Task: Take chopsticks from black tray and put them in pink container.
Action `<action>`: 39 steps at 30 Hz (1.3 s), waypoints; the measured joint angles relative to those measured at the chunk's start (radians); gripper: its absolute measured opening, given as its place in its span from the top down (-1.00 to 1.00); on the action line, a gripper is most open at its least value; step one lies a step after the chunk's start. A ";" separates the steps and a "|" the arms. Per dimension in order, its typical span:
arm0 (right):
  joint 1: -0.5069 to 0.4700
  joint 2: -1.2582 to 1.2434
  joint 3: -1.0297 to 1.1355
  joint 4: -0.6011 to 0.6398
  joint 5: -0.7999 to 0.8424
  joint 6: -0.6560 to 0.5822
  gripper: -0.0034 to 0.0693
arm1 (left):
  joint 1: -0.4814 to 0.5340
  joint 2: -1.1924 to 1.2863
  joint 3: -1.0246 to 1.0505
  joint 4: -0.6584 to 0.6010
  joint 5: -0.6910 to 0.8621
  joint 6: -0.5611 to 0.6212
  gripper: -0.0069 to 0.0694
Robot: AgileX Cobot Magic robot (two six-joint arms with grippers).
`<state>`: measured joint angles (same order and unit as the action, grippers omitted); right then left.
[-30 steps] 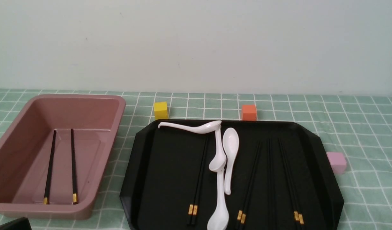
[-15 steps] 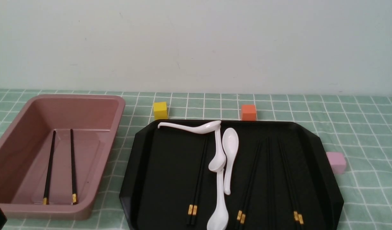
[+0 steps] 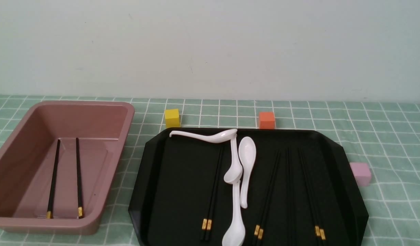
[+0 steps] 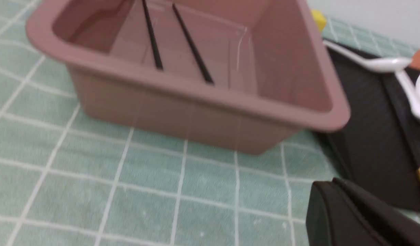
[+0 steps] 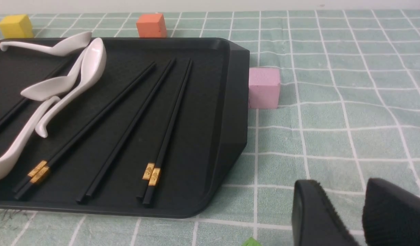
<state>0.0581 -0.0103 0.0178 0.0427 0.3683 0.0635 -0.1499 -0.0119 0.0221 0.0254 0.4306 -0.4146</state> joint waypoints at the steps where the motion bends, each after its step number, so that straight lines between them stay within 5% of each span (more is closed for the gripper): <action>1: 0.000 0.000 0.000 0.000 0.000 0.000 0.25 | 0.002 0.000 0.004 -0.002 -0.006 0.000 0.81; 39: 0.000 0.000 0.000 0.000 0.000 0.000 0.25 | 0.052 0.000 0.007 -0.008 -0.038 0.000 0.71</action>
<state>0.0581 -0.0103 0.0178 0.0427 0.3683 0.0635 -0.0979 -0.0119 0.0294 0.0177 0.3927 -0.4148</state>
